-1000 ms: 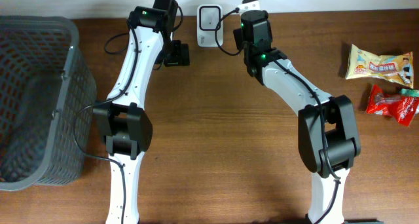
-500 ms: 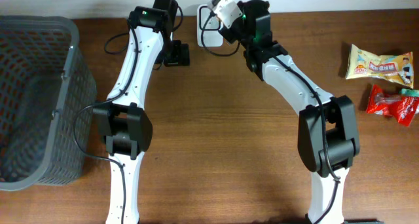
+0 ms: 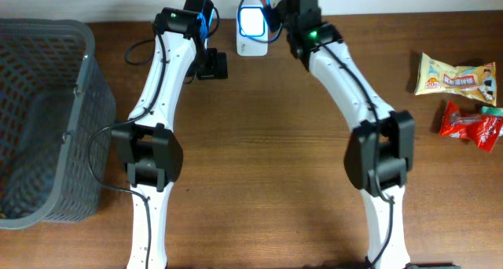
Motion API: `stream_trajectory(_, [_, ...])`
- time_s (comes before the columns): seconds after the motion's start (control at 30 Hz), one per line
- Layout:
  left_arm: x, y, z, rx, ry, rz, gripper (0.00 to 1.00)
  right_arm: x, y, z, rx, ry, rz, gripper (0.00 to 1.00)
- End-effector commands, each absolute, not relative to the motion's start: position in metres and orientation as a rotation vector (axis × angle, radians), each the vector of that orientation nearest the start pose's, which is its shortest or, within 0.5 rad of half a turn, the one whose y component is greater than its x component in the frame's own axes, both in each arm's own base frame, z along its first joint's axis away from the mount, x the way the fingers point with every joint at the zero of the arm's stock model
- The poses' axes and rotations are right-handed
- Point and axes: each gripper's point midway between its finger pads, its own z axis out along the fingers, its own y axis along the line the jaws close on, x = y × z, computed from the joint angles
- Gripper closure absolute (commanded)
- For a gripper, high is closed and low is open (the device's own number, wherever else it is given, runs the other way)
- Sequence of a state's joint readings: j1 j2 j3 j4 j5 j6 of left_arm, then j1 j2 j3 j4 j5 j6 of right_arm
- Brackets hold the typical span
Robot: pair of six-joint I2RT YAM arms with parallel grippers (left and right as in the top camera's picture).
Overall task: Scan the item barcode
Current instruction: 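Hold the orange pack in front of the white scanner, then carry the orange pack to the right edge pile and release it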
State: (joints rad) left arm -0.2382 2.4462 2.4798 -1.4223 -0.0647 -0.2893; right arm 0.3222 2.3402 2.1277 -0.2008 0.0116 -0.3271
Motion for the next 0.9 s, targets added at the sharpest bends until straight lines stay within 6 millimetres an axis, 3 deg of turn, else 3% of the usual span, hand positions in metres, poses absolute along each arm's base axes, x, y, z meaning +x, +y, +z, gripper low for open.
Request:
stream_trajectory(0.0, [0.500,-0.109,0.107,-0.102,2.946,0.036,0.01,0.652,0.217,0.175,-0.695,1.912,-0.072,0.96])
stream_trajectory(0.1, [0.500,-0.109,0.107,-0.102,2.946,0.036,0.01,0.650,0.230,0.165,-0.774,1.886,-0.043,0.96])
stream_trajectory(0.23, [0.500,-0.109,0.107,-0.102,2.946,0.036,0.01,0.649,0.230,0.145,-0.793,1.922,-0.047,0.96])
stream_trajectory(0.27, [0.500,-0.109,0.107,-0.102,2.946,0.036,0.01,0.650,0.230,0.148,-0.790,1.915,-0.047,0.96])
stream_trajectory(0.33, [0.500,-0.109,0.107,-0.102,2.946,0.036,0.01,0.653,0.215,0.179,-0.705,1.895,-0.081,0.96])
stream_trajectory(0.43, [0.500,-0.109,0.107,-0.102,2.946,0.036,0.01,0.656,0.139,0.257,-0.339,1.894,-0.086,0.96])
stream_trajectory(0.47, [0.500,-0.109,0.107,-0.102,2.946,0.036,0.01,0.651,0.095,0.271,-0.190,1.938,-0.065,0.96])
stream_trajectory(0.5, [0.500,-0.109,0.107,-0.102,2.946,0.036,0.01,0.644,0.059,0.271,-0.082,1.991,-0.061,0.96])
stream_trajectory(0.57, [0.500,-0.109,0.107,-0.102,2.946,0.036,0.01,0.619,-0.026,0.237,0.116,2.180,-0.112,0.96])
stream_trajectory(0.6, [0.500,-0.109,0.107,-0.102,2.946,0.036,0.01,0.589,-0.088,0.202,0.235,2.339,-0.177,0.96])
stream_trajectory(0.63, [0.500,-0.109,0.107,-0.102,2.946,0.036,0.01,0.570,-0.123,0.184,0.313,2.420,-0.207,0.96])
stream_trajectory(0.7, [0.500,-0.109,0.107,-0.102,2.946,0.036,0.01,0.537,-0.175,0.161,0.445,2.521,-0.253,0.96])
stream_trajectory(0.77, [0.500,-0.109,0.107,-0.102,2.946,0.036,0.01,0.492,-0.240,0.140,0.632,2.585,-0.333,0.96])
stream_trajectory(0.87, [0.500,-0.109,0.107,-0.102,2.946,0.036,0.01,0.448,-0.291,0.110,0.805,2.622,-0.356,0.96])
